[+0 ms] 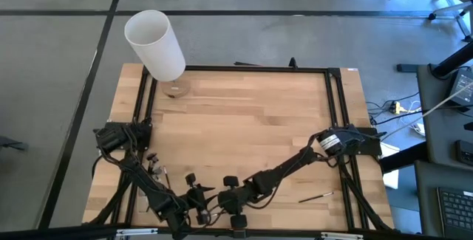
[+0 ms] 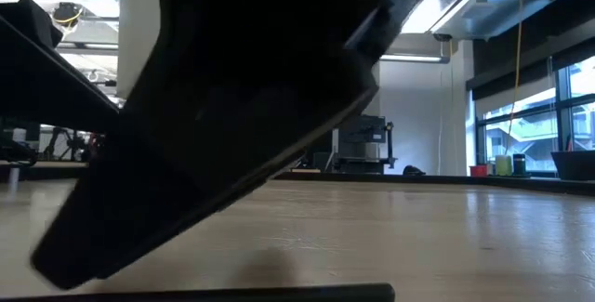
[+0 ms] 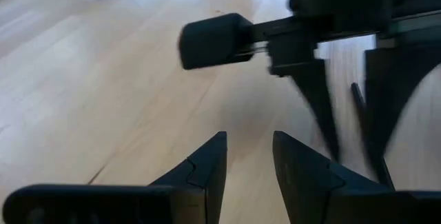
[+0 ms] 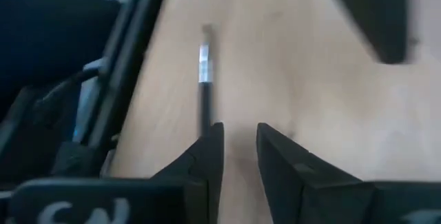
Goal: Pick & Place Makeup Supplies
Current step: Put the top makeup brush into the transparent organizer
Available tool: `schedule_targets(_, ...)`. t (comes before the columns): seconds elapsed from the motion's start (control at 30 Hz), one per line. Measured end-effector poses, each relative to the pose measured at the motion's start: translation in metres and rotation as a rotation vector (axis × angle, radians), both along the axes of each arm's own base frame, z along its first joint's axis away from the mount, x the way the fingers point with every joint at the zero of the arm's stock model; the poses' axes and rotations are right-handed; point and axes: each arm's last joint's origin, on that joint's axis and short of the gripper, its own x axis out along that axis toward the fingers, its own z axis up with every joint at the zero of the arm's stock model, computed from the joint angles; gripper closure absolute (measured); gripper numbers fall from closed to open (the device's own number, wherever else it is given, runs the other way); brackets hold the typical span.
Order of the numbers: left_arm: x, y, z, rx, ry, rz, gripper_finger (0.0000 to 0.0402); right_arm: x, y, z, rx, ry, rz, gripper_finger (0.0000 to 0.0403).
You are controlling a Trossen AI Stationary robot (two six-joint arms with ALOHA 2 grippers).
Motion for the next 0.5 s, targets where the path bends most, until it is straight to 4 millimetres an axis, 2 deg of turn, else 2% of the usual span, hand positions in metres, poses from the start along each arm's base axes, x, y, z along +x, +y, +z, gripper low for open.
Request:
schedule_targets(0.2,0.000,0.000,0.000,-0.004,0.001,0.000,0.0288,0.002,0.011,0.006,0.043,-0.100,0.179,0.0316)
schedule_targets(0.3,0.000,0.000,0.000,-0.007,0.007,-0.003,0.0288,0.002,0.013,0.007,0.011,-0.140,0.213,0.0316)
schedule_targets(0.5,0.000,0.000,0.000,-0.013,0.009,-0.002,0.0288,0.000,0.011,-0.007,-0.058,-0.095,0.261,0.0316)
